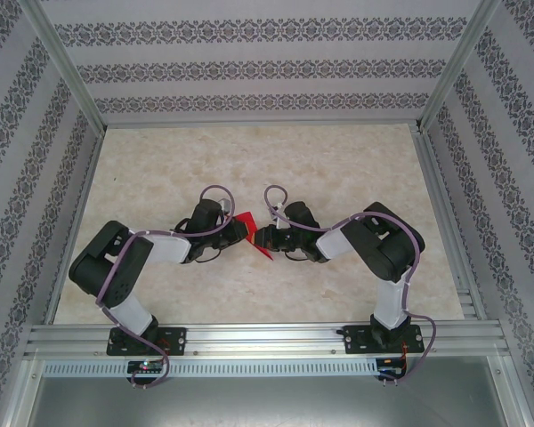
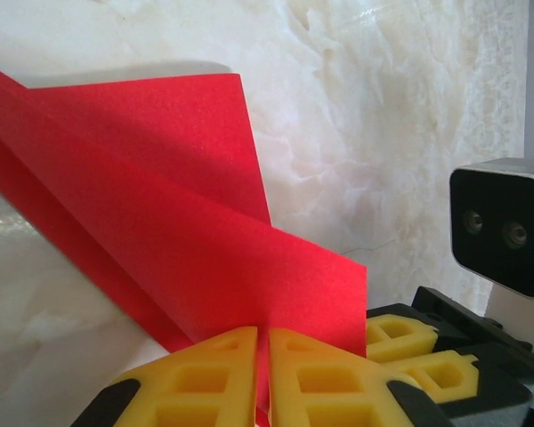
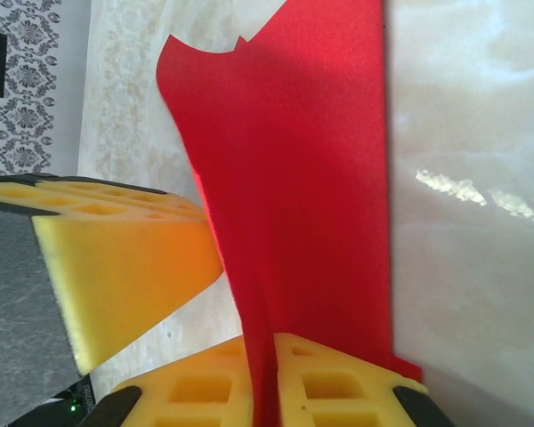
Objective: Fold a paper plane with a square sheet of paper (pick it up from the middle)
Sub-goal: Fold the wing for the fifth time at the center of the table.
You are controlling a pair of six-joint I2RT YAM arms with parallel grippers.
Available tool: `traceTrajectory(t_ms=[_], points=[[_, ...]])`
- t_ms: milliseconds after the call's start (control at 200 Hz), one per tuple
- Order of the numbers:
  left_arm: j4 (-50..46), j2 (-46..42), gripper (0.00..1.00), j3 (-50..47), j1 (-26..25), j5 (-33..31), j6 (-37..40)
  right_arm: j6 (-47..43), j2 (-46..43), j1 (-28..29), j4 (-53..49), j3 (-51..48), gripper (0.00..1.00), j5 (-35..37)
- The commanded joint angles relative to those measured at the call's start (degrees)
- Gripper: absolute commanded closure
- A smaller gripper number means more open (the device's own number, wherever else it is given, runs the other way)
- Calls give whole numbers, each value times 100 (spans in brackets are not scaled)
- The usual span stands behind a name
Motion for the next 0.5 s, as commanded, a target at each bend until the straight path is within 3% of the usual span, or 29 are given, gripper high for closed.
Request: traceTrajectory(t_ms=[0,495], points=[[331,121,88,106,-63,1,110,-91,217,-44,-365,-17,87,15],[-183,-11,89,136,-65,-237,180,-339,-277,-36,-1107,176,80,-37]])
